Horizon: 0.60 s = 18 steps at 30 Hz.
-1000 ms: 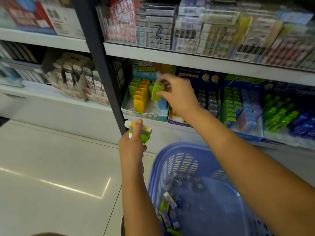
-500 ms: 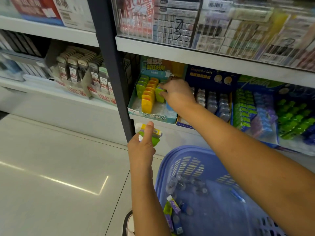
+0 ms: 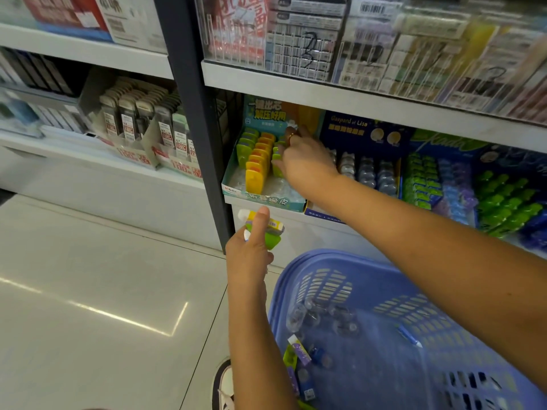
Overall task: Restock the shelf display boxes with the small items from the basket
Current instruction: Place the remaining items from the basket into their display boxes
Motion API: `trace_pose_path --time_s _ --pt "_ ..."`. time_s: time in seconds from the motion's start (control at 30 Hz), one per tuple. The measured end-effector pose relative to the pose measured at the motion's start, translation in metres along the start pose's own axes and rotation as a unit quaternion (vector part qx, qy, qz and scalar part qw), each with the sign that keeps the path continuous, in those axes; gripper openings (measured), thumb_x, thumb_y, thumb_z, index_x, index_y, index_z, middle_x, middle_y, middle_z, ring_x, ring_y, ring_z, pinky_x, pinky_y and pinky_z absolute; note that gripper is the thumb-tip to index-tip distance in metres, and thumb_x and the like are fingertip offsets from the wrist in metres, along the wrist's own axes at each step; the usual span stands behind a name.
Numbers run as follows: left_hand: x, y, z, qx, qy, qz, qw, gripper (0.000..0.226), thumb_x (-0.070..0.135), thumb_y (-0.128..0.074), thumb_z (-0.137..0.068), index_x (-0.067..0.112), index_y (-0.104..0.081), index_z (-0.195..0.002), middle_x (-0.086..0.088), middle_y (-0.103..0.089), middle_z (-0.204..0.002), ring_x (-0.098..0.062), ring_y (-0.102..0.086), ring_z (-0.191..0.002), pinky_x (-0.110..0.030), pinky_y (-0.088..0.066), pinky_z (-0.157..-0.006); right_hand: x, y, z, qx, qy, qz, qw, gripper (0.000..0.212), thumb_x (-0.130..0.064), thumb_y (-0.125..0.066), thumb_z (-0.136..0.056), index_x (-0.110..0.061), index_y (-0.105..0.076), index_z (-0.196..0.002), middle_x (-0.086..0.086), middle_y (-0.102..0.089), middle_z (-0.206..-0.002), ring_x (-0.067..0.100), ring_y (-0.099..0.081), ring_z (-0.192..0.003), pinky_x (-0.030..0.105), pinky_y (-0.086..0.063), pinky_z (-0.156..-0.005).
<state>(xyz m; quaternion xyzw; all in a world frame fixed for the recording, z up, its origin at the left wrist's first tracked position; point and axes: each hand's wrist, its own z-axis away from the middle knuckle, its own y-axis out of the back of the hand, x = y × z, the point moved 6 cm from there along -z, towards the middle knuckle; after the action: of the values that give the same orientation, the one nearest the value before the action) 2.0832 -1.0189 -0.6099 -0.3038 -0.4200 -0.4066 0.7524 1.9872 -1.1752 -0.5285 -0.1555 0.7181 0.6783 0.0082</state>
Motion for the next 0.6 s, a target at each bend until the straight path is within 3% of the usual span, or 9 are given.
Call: trace_pose_path --time_s 0.07,0.2,0.37,0.47,0.53,0.6 --pt "0.004 -0.004 0.004 -0.038 0.017 0.045 0.998 0.037 0.055 -0.057 -0.085 0.019 -0.065 -0.081 -0.005 -0.069 -0.08 -0.012 -0.047 -0.063 -0.024 -0.034 -0.052 0.0 0.003 -0.005 -0.01 -0.006 0.01 1.0 0.053 -0.033 -0.055 -0.093 -0.009 -0.039 -0.138 0.007 -0.027 -0.15 0.034 -0.036 -0.129 0.038 -0.036 -0.101" --pt "0.013 -0.013 0.02 -0.157 0.031 0.173 0.972 0.035 0.047 -0.051 -0.091 0.014 -0.06 -0.095 0.001 -0.067 -0.069 -0.006 -0.054 -0.063 -0.017 -0.031 -0.043 -0.006 0.005 -0.008 -0.046 0.022 0.078 0.996 0.052 -0.03 -0.048 -0.095 -0.012 -0.035 -0.143 0.007 -0.019 -0.154 0.033 -0.025 -0.137 0.037 -0.029 -0.107" --pt "0.009 -0.014 0.035 -0.175 0.049 0.206 0.962 0.042 0.052 -0.055 -0.082 0.012 -0.057 -0.097 0.0 -0.064 -0.071 -0.005 -0.055 -0.058 -0.015 -0.031 -0.039 -0.015 0.017 0.025 -0.045 0.076 0.123 0.988 0.049 -0.03 -0.038 -0.099 -0.016 -0.032 -0.145 0.01 -0.013 -0.157 0.033 -0.013 -0.142 0.043 -0.019 -0.113" --pt "0.004 -0.015 0.036 -0.157 0.061 0.193 0.967 0.041 0.052 -0.056 -0.084 0.012 -0.061 -0.089 -0.002 -0.065 -0.069 -0.005 -0.054 -0.054 -0.015 -0.032 -0.037 -0.009 0.043 0.062 0.042 0.084 -0.127 0.987 0.036 -0.029 -0.042 -0.098 -0.015 -0.057 -0.129 0.013 -0.047 -0.138 0.028 -0.04 -0.128 0.039 -0.033 -0.107" --pt "0.002 -0.018 0.035 -0.146 0.065 0.184 0.97 0.041 0.052 -0.054 -0.088 0.013 -0.064 -0.082 -0.001 -0.064 -0.067 -0.005 -0.054 -0.051 -0.016 -0.032 -0.035 0.0 0.053 0.095 0.015 0.103 -0.305 0.947 0.027 -0.035 -0.054 -0.094 -0.017 -0.069 -0.108 0.003 -0.067 -0.111 0.015 -0.06 -0.104 0.032 -0.048 -0.092" --pt "0.001 -0.024 0.036 -0.142 0.071 0.169 0.973 0.041 0.052 -0.054 -0.089 0.014 -0.065 -0.078 -0.001 -0.062 -0.064 -0.006 -0.051 -0.048 -0.016 -0.032 -0.035 0.008 0.05 0.129 -0.053 0.111 -0.375 0.919 0.027 -0.041 -0.067 -0.083 -0.027 -0.07 -0.106 -0.012 -0.07 -0.099 0.002 -0.063 -0.091 0.02 -0.052 -0.082"
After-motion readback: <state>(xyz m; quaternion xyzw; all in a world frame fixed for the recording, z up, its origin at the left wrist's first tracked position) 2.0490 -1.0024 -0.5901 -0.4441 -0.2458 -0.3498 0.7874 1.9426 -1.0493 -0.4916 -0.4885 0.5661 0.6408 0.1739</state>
